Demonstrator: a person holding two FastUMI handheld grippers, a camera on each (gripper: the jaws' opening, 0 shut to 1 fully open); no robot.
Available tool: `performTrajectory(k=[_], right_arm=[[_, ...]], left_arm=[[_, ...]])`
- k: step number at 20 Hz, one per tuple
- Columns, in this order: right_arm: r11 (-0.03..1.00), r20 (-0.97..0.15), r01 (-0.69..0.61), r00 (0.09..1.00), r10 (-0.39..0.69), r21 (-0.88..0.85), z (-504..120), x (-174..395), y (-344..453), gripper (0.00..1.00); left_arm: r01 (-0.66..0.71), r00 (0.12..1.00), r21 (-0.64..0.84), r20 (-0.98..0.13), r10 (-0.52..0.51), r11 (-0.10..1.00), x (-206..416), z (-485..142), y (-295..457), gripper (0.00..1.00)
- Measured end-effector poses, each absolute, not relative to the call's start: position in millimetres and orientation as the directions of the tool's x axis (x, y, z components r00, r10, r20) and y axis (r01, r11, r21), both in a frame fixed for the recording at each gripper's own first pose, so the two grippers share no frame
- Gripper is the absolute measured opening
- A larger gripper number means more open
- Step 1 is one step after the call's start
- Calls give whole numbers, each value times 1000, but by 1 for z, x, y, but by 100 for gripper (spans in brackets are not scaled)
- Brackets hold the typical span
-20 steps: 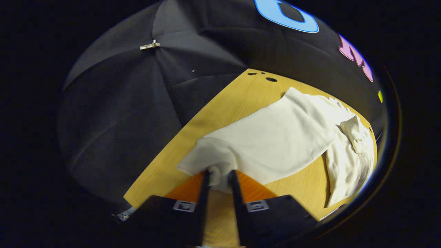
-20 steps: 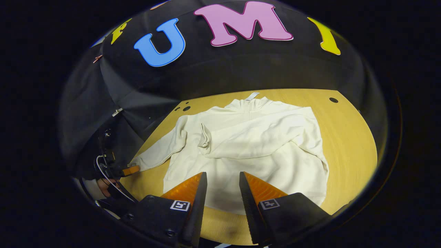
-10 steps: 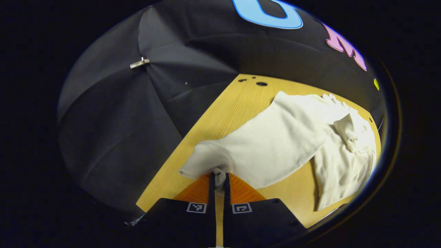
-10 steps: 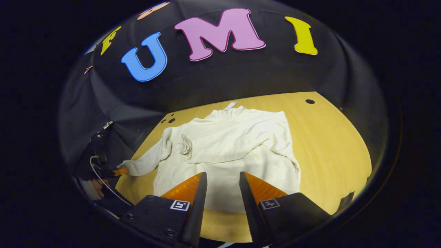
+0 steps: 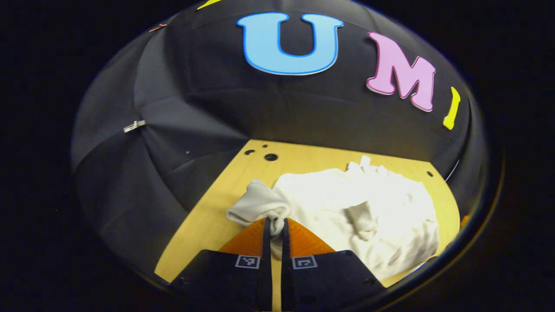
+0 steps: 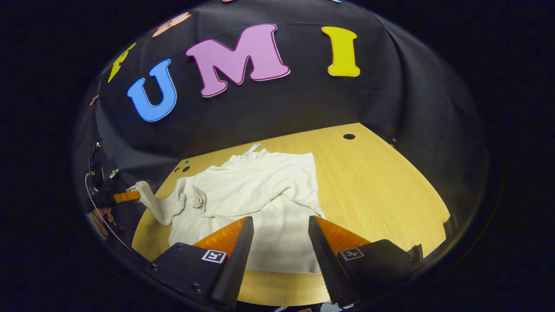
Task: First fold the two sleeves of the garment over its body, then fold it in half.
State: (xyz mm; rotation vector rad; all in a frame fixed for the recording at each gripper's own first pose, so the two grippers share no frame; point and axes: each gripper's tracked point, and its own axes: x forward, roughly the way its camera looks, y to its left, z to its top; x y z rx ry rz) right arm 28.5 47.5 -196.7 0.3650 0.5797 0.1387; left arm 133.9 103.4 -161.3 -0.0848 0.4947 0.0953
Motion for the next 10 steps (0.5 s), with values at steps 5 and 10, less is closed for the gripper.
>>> performTrajectory(k=[5,10], right_arm=[[926,-517,51,841,162,374,-197,32,11,83],[927,-502,66,854,140,370,-200,32,-14,83]], left_arm=[[62,893,19,-447,-47,998,164,-141,25,13],[108,895,-31,-431,-111,994,168,-143,-45,12]])
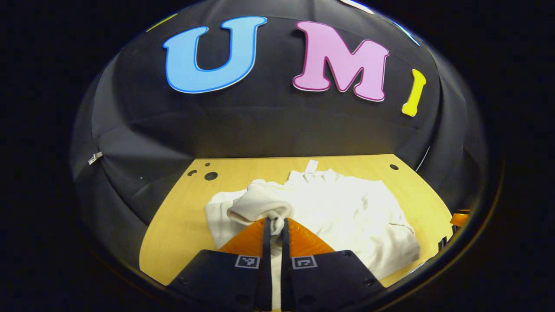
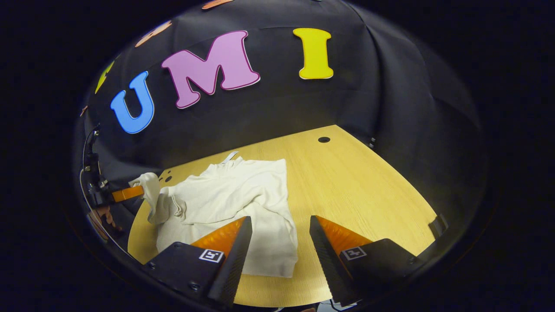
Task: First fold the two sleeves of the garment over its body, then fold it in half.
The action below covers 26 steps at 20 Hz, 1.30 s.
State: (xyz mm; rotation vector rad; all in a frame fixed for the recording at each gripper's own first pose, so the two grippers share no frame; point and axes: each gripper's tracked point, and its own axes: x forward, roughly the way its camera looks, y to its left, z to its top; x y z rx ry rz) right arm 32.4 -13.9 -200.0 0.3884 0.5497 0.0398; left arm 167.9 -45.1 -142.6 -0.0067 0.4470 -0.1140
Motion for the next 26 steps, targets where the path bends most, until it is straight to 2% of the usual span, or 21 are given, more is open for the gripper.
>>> performTrajectory(k=[3,4,5,6,7,8,9,14,15,16,20,24,26], right_arm=[[929,-492,50,858,148,366,-203,39,-26,83],[930,-491,45,858,150,364,-205,40,-30,83],[930,-492,44,857,152,364,-207,41,-35,83],[929,-496,43,854,157,367,-209,42,-37,83],[928,-499,44,852,157,369,-212,42,-42,83],[928,-502,47,851,156,370,-214,44,-46,83],[926,-505,51,849,157,373,-217,45,-49,83],[923,-533,63,830,162,380,-230,43,-61,83],[923,-537,63,828,164,380,-231,44,-63,83],[924,-539,61,826,166,379,-232,45,-64,83],[927,-550,53,817,174,372,-236,47,-67,83],[929,-556,45,811,181,368,-237,48,-68,83],[929,-559,41,809,185,367,-236,47,-68,83]], left_arm=[[136,891,-45,-432,-142,990,167,-149,-83,13],[147,890,-43,-431,-151,988,169,-153,-93,10],[160,889,-40,-428,-162,986,170,-154,-105,13],[174,888,-35,-427,-172,984,173,-156,-117,10],[187,884,-31,-430,-182,982,175,-159,-129,13],[201,880,-29,-434,-194,979,177,-163,-141,9],[211,877,-24,-438,-201,977,179,-168,-152,13],[235,854,12,-480,-200,972,197,-201,-194,13],[238,847,17,-492,-199,971,199,-209,-201,10],[239,839,18,-508,-197,971,200,-218,-206,13],[217,822,-3,-538,-185,976,200,-244,-218,13],[227,783,-45,-586,-210,973,195,-261,-229,21],[268,762,-77,-593,-260,960,190,-262,-243,33]])
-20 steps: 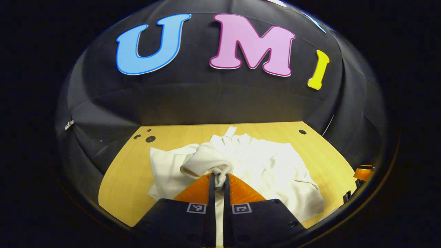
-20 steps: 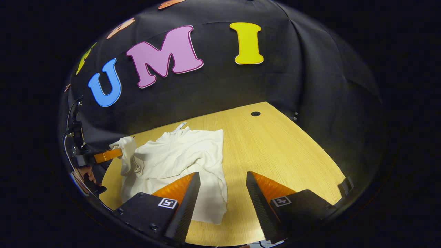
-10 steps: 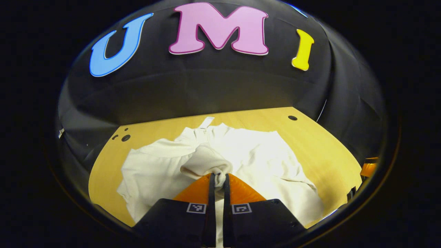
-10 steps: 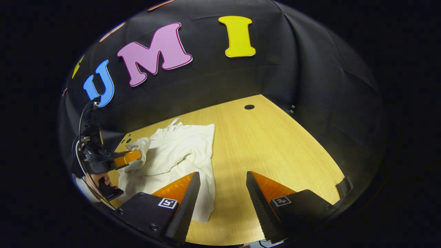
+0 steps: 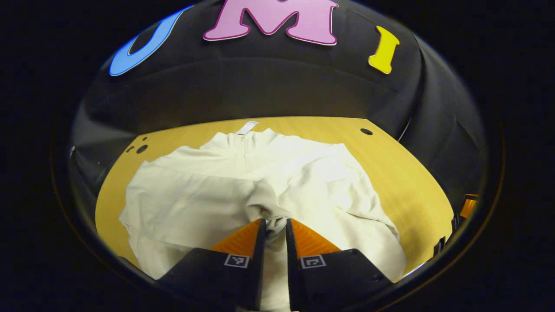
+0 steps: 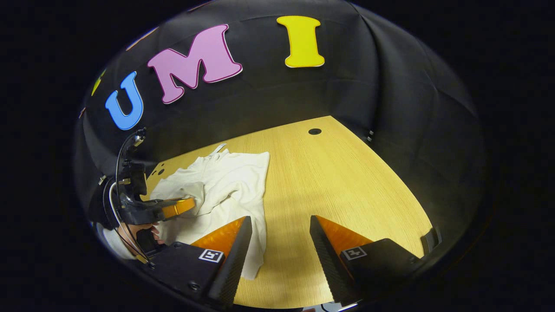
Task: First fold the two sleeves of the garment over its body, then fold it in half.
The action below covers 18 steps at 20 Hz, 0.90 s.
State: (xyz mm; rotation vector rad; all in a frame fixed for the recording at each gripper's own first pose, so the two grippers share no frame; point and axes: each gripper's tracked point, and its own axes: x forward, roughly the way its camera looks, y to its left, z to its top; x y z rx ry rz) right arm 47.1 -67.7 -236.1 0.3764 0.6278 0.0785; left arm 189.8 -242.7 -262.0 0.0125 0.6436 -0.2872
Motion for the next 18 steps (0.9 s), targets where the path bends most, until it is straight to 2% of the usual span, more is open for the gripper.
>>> performTrajectory(k=[2,4,5,6,10,13,18], right_arm=[[928,-558,38,808,189,370,-236,47,-66,83],[927,-554,34,809,194,374,-235,47,-64,84],[927,-553,33,810,195,375,-235,48,-61,75],[927,-552,31,811,195,374,-235,47,-60,84],[926,-556,16,803,213,377,-236,37,-50,87],[927,-568,-12,787,239,374,-241,25,-36,92],[929,-601,-48,750,275,366,-257,5,-13,97]], left_arm=[[304,745,-78,-602,-287,950,184,-264,-251,48],[336,726,-96,-607,-322,937,176,-263,-259,54],[356,715,-119,-605,-351,927,170,-262,-265,56],[378,700,-137,-605,-380,916,163,-260,-270,58],[415,687,-147,-597,-414,898,133,-249,-254,67],[358,719,-156,-583,-378,921,109,-241,-210,70],[171,762,-129,-612,-214,977,70,-250,-107,76]])
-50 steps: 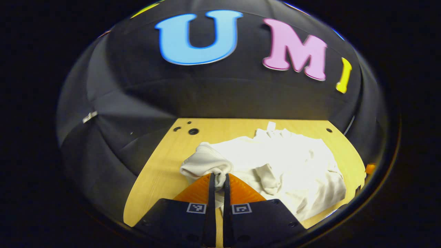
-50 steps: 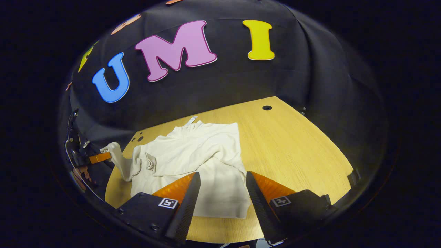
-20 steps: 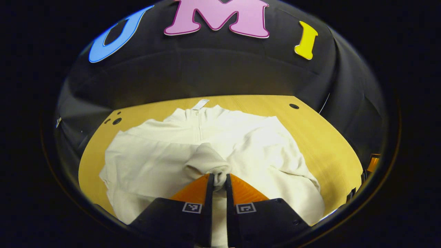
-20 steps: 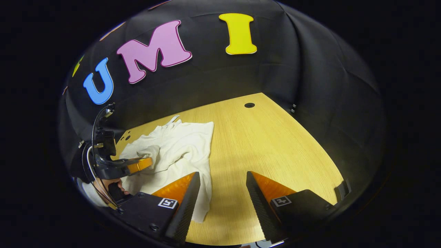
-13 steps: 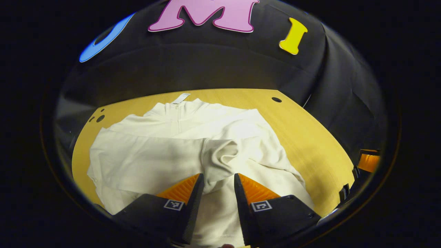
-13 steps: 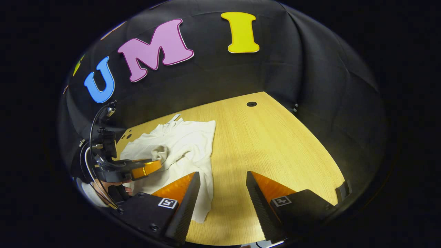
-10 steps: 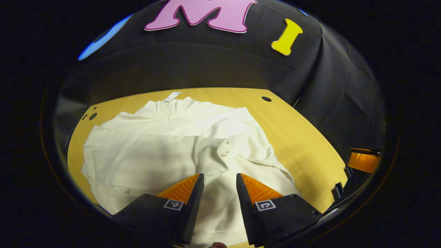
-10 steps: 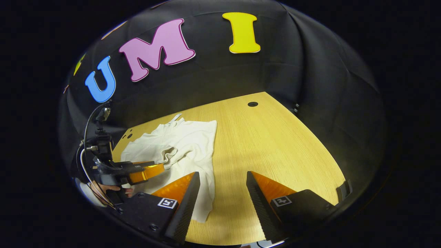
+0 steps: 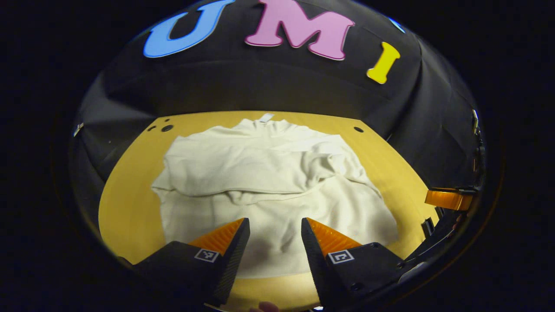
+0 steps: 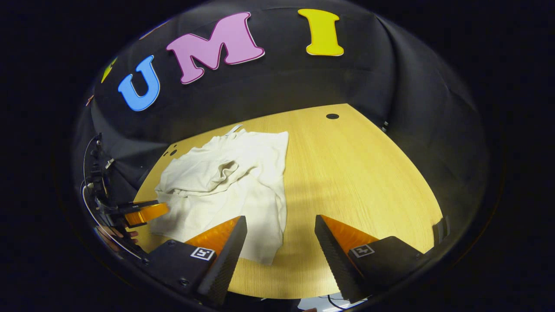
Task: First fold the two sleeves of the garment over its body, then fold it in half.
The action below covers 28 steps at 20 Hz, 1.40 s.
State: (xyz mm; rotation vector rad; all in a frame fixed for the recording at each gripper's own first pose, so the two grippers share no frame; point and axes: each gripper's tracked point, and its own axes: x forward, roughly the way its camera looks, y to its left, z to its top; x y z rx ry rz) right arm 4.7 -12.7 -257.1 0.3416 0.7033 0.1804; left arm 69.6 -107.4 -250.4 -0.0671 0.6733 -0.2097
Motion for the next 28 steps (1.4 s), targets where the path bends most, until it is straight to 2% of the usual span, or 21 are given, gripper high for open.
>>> performTrajectory(k=[5,10,16,20,21,24,25,26,27,28], right_arm=[[935,-641,-70,710,292,348,-278,-4,6,98],[945,-710,-51,647,278,323,-313,-13,18,98],[948,-750,-33,602,272,317,-341,-10,32,98],[960,-782,-69,565,263,273,-358,-7,42,98],[965,-770,-84,587,248,247,-355,0,40,98],[971,-795,-129,558,239,202,-362,1,49,96],[970,-795,-133,555,245,206,-360,2,52,90],[966,-792,-140,553,258,217,-359,1,56,77],[954,-781,-165,548,298,249,-358,1,66,71],[948,-779,-177,541,318,264,-358,-2,71,34]], left_arm=[[28,747,-103,-659,-89,994,41,-268,-33,76],[-49,687,-90,-726,-32,995,29,-304,3,76],[-31,625,-56,-780,-24,998,33,-336,9,76],[-19,641,-53,-767,-29,998,43,-337,5,76],[-20,639,-53,-768,-28,998,46,-339,5,80],[-29,653,-50,-757,-19,998,47,-339,4,80],[-13,647,-44,-762,-26,999,45,-340,2,80],[22,640,-50,-767,-53,998,45,-341,-4,77],[56,634,-54,-770,-77,997,44,-339,-10,60],[80,628,-58,-773,-95,995,45,-339,-13,48]])
